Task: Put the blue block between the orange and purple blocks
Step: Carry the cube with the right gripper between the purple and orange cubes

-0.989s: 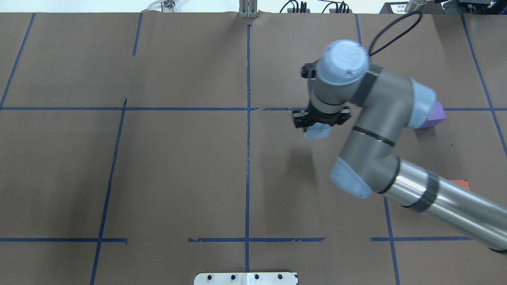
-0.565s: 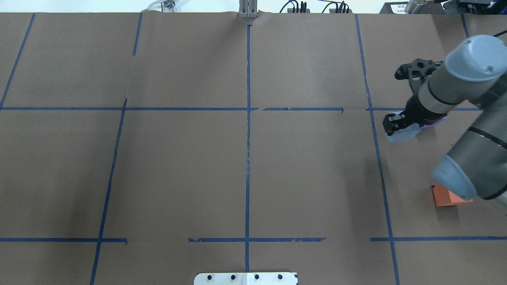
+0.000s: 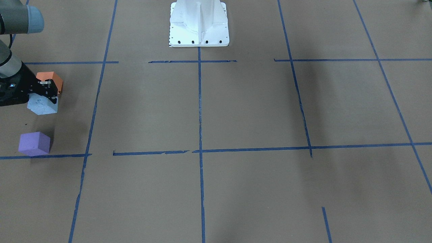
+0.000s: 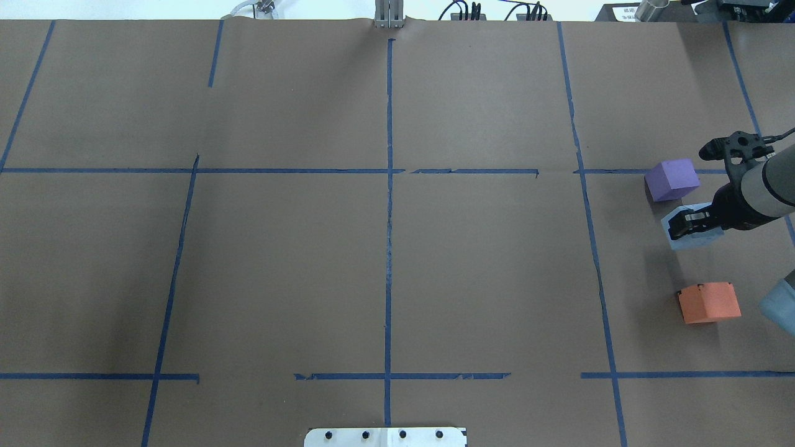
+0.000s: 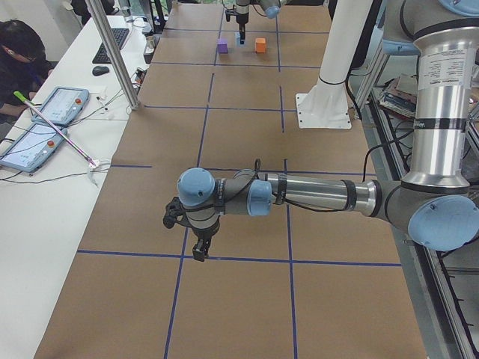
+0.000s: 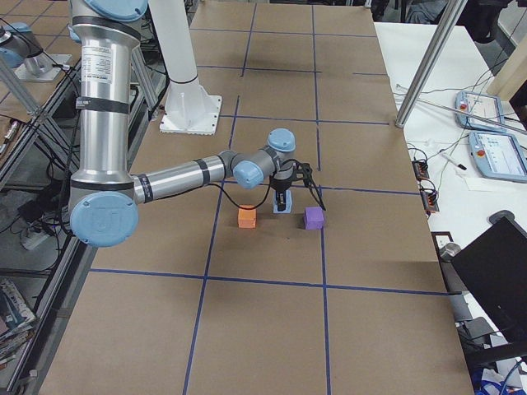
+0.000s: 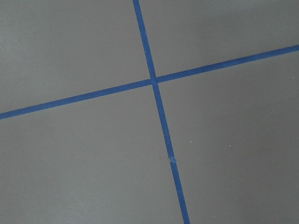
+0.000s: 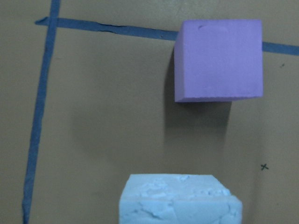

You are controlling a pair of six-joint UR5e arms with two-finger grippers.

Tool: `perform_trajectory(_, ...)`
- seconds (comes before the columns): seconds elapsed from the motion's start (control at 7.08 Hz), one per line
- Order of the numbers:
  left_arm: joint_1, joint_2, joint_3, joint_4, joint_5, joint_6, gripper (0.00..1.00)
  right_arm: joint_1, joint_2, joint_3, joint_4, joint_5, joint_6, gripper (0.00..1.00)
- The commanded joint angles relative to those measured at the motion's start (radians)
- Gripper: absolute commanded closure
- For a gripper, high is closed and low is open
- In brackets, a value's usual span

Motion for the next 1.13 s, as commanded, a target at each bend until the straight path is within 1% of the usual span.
perform_trajectory(0.0, 0.000, -0.001, 0.001, 0.000, 0.000, 0.000, 0.00, -0.003, 0.008, -0.159, 0.243, 0.007, 0.107, 0.73)
perform_trajectory(0.14, 0.000, -0.001, 0.001, 0.000, 0.000, 0.000, 0.00, 0.000, 0.002, -0.150, 0.240, 0.009, 0.109, 0.64)
perform_trajectory(0.28, 0.000, -0.001, 0.001, 0.000, 0.000, 0.000, 0.00, -0.005, -0.002, -0.150, 0.237, 0.006, 0.107, 0.20)
perform_trajectory(0.42, 0.000, -0.001, -0.001, 0.000, 0.000, 0.000, 0.00, -0.011, -0.004, -0.150, 0.237, 0.004, 0.107, 0.00)
perform_trajectory(0.57, 0.000, -0.001, -0.001, 0.000, 0.000, -0.001, 0.00, -0.011, -0.005, -0.147, 0.235, 0.004, 0.107, 0.00)
perform_trajectory(0.71, 0.000, -0.001, -0.001, 0.000, 0.000, -0.002, 0.00, -0.009, -0.007, -0.123, 0.214, 0.007, 0.103, 0.00)
perform_trajectory(0.85, 0.000, -0.001, -0.001, 0.000, -0.021, -0.002, 0.00, 0.001, -0.004, -0.050, 0.092, 0.015, 0.081, 0.00)
perform_trajectory(0.99, 0.000, -0.001, 0.001, 0.000, -0.040, -0.002, 0.00, 0.065, -0.002, 0.012, -0.031, 0.033, -0.028, 0.00)
